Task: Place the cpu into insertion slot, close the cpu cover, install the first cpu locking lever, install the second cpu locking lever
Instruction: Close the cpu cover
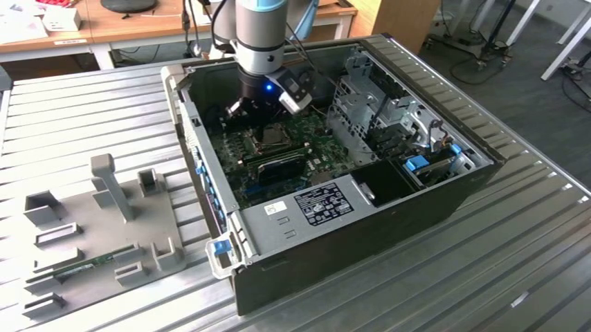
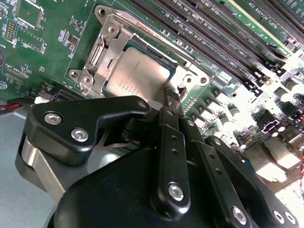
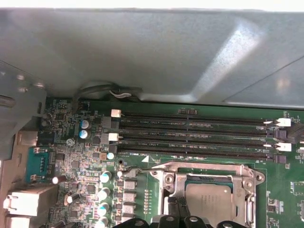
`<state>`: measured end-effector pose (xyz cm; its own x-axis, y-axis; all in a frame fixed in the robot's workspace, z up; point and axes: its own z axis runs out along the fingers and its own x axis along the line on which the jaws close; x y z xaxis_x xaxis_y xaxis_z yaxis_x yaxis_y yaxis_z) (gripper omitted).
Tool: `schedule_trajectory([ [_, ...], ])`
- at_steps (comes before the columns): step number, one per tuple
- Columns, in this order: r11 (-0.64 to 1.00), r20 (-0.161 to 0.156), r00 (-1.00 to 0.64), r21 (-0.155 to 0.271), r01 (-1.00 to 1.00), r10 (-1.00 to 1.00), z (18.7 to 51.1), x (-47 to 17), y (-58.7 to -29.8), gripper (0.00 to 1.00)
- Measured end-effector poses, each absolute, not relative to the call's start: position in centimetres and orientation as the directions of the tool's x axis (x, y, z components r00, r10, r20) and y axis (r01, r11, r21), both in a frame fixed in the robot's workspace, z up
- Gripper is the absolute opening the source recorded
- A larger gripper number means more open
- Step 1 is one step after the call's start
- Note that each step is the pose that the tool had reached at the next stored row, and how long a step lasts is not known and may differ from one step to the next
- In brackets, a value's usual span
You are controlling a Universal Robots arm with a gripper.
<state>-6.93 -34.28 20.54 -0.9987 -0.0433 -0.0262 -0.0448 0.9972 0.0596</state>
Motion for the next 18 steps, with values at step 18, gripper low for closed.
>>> schedule_trajectory([
  [18, 0.998, -0.026, -1.000, 0.060, -0.001, 0.000, 20.60, -7.02, -34.48, 0.10],
])
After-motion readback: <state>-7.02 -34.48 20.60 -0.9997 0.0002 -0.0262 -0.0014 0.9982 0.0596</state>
